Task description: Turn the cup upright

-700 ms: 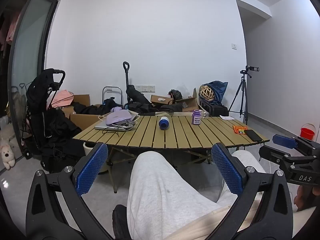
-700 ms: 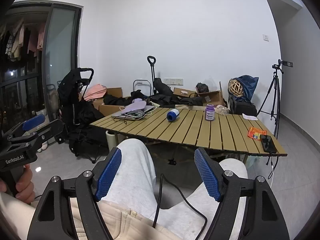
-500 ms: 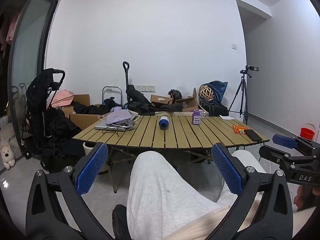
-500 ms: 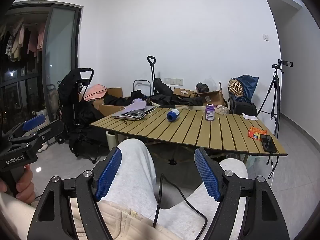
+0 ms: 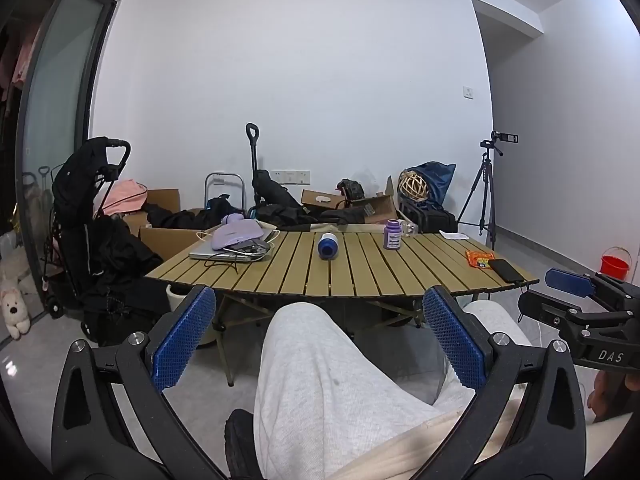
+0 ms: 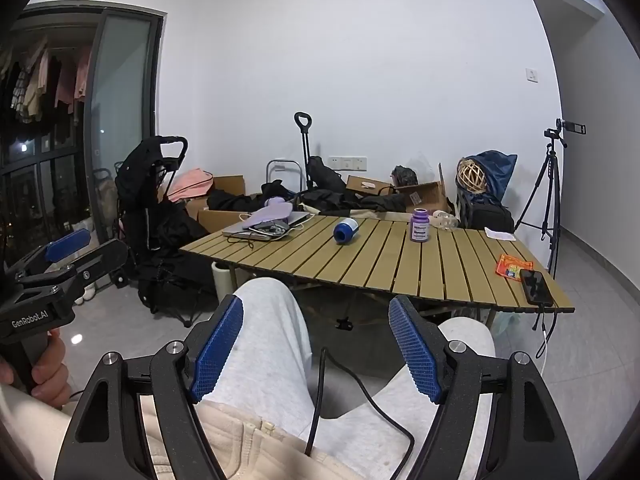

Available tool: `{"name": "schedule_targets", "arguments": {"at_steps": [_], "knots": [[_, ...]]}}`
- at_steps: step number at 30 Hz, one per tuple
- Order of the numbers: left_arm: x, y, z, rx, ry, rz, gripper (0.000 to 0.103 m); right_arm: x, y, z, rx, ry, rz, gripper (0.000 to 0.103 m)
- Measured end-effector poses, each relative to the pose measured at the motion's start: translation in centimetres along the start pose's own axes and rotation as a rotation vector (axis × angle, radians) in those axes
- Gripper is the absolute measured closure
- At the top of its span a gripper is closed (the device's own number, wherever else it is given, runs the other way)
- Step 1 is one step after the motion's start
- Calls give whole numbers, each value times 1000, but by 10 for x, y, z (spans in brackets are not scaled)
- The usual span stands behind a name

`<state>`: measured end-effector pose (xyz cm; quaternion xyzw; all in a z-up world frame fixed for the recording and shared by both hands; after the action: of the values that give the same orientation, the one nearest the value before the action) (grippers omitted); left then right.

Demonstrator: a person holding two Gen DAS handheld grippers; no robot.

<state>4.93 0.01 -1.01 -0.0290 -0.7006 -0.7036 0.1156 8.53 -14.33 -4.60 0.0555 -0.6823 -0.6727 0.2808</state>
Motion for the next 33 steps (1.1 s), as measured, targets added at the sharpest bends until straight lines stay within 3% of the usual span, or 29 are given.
{"name": "schedule_targets", "arguments": {"at_steps": [33], "knots": [[3, 0, 1, 2, 4, -9, 0, -1, 0, 1, 3, -1, -4, 23]]}}
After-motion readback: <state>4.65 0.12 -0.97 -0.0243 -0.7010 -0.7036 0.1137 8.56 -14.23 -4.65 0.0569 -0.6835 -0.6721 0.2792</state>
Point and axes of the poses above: each gripper's, at about its wrist camera, not at the fingertips, and x roughly against the way its jaws point, z to its left, y to its top, the point moved 5 cm from there along -x, roughly the way its jaws point, and after that the axes turned 7 degrees about y, right-handed, at the moved point
